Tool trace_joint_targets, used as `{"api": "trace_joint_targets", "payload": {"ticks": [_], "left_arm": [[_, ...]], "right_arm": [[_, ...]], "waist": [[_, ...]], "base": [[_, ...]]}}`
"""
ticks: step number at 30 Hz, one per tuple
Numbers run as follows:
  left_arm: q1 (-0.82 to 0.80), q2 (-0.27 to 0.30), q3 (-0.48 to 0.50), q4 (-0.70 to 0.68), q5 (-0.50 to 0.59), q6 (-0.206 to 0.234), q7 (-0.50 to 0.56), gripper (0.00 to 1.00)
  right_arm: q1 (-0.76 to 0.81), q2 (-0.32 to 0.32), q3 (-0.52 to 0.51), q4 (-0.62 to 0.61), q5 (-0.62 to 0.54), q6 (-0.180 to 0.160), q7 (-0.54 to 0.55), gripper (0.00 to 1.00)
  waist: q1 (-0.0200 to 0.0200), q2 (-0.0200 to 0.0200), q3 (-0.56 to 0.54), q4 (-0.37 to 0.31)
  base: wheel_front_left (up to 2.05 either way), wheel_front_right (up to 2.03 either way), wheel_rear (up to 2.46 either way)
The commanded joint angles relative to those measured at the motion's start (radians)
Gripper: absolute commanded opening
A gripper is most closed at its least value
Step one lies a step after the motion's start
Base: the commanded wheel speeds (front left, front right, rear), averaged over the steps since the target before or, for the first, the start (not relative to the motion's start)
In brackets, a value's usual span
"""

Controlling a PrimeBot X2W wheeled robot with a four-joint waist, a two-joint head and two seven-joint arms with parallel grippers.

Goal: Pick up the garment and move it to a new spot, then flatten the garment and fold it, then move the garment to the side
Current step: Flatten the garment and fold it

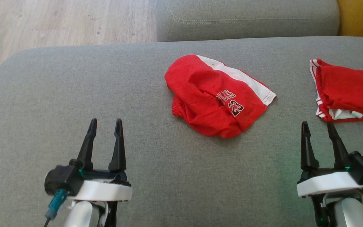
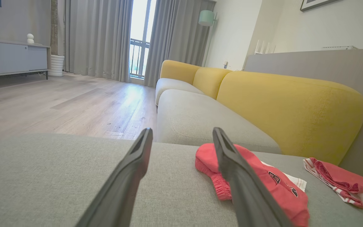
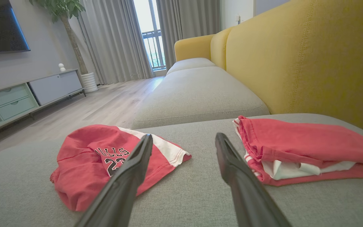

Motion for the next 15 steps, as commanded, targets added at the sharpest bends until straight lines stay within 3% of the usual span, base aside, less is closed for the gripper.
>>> {"api": "trace_joint_targets", "payload": {"ticks": [1, 9, 15], "left_arm": [[-0.02, 0.001, 0.023, -0.038, 0.011, -0.006, -0.01, 1.0], [-0.047, 0.001, -0.004, -0.051, 0.011, -0.01, -0.01, 1.0], [-0.08, 0.001, -0.04, -0.038, -0.003, -0.006, -0.01, 1.0]], "right_arm": [[-0.031, -0.004, 0.025, -0.039, -0.003, 0.007, -0.01, 1.0], [-0.081, -0.004, 0.012, -0.053, -0.038, 0.007, 0.022, 1.0], [-0.204, -0.004, 0.024, 0.028, -0.048, 0.007, 0.133, 1.0]], "waist": [[0.0001, -0.0001, 0.001, 0.001], [0.0001, -0.0001, 0.062, 0.042], [0.0001, -0.0001, 0.127, 0.098]], "base": [[0.0, 0.0, 0.0], [0.0, 0.0, 0.0], [0.0, 0.0, 0.0]]}}
